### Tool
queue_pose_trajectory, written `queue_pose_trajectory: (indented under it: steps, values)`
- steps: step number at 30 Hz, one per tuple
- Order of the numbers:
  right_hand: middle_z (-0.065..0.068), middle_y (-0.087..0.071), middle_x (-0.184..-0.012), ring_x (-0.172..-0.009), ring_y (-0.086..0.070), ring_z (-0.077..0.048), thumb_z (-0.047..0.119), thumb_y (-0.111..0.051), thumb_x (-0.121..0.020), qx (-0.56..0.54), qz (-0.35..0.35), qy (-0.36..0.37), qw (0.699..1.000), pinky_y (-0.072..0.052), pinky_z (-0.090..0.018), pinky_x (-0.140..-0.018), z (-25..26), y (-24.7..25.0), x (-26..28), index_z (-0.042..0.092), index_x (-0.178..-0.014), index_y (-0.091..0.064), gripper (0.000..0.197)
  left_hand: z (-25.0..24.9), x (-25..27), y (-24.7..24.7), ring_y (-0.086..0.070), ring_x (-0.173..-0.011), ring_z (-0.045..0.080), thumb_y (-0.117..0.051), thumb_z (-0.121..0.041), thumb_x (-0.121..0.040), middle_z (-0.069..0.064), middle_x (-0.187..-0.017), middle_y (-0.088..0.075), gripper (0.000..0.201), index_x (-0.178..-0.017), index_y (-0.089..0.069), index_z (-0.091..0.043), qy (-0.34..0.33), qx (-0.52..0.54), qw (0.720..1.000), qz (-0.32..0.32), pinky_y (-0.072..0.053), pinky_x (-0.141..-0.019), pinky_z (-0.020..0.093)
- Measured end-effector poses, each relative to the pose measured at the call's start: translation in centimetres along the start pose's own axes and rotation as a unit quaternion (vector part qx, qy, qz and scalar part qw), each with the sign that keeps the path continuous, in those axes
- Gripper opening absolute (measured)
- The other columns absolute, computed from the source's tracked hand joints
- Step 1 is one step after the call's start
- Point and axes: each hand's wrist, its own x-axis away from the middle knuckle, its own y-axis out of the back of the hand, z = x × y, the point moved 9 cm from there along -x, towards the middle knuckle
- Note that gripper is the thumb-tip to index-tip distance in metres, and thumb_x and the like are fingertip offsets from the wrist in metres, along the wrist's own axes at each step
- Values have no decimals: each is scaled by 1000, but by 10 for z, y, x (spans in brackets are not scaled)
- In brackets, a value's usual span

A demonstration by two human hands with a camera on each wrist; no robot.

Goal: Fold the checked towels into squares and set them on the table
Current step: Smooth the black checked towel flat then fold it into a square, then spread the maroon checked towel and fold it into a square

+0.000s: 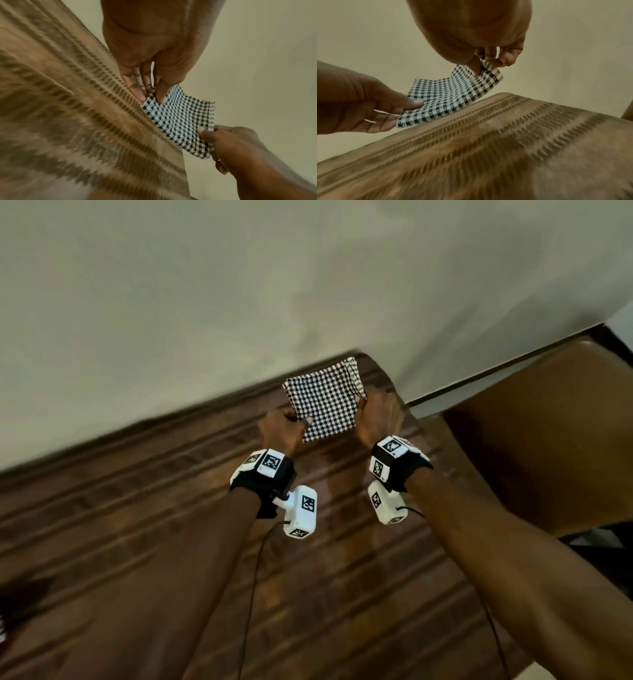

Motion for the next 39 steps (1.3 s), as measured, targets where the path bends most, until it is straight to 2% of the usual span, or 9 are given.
queue_pose_trajectory:
  steps: [3,5,10,15,19,23,32,36,39]
  values:
    - [-22,-59,-125,-115,-54,-40,16,-47,-91,-22,6,36,999,-41,-42,-102,1,4,-37,2,-127,-54,39,-3,-38,-26,-68,-70,23,-83,-31,-65,8,-73,-71,26,-74,-72,-9,34,57,998,11,-57,-70,36]
    - [-20,-63,-122,-110,-57,-37,11,-50,-90,-66,-30,77,994,-36,-31,-99,5,19,-53,5,-131,-54,41,4,-60,-40,-71,-68,23,-85,-34,-57,10,-73,-73,33,-75,-71,-10,61,81,995,4,-60,-67,41]
    - [-13,-64,-122,-110,-60,-30,12,-48,-91,-70,2,43,997,-43,-29,-97,-18,-22,-100,9,-127,-58,37,8,-79,-55,-59,-48,8,-79,-6,-75,11,-67,-65,15,-80,-66,-1,74,108,991,-12,-48,-41,17]
    - [-21,-66,-112,-100,-62,-37,4,-47,-89,-67,11,13,998,-49,-38,-93,-43,-66,-116,-3,-110,-65,29,38,-96,-74,-59,-43,4,-75,1,-78,8,-63,-60,26,-65,-57,-13,92,118,989,4,-55,-49,28]
    - [-20,-57,-128,-118,-52,-36,16,-54,-90,-74,1,-26,997,-40,-40,-104,-61,-73,-117,0,-124,-55,38,40,-98,-70,-64,-56,21,-80,-13,-74,11,-68,-68,23,-63,-60,-19,64,73,995,-27,-59,-60,38]
    - [-22,-51,-128,-117,-50,-37,21,-50,-93,-41,-7,-29,999,-43,-46,-99,-63,-64,-102,1,-128,-47,41,29,-79,-53,-69,-73,15,-76,-22,-78,6,-82,-75,7,-76,-72,-16,-8,18,998,-52,-56,-72,28]
    - [-14,-62,-101,-85,-60,-31,20,-52,-93,-29,22,144,989,-49,-38,-71,48,-95,72,7,-105,-59,19,147,44,53,-71,-70,14,-55,-56,-84,-7,-72,-73,37,-80,-71,-23,25,-14,997,-69,-57,-71,38]
    - [-11,-64,-94,-78,-63,-32,18,-53,-91,-76,133,226,962,-53,-40,-67,150,-149,204,12,-96,-61,12,216,135,151,-70,-80,22,-45,-63,-90,-4,-74,-74,50,-79,-73,-23,91,-82,988,-91,-53,-73,32]
    - [-12,-65,-98,-89,-62,-35,24,-46,-91,-97,241,272,927,-51,-44,-78,224,-197,292,12,-95,-64,22,270,191,223,-67,-90,33,-45,-63,-91,8,-83,-74,54,-80,-73,-18,120,-129,976,-127,-48,-74,35]
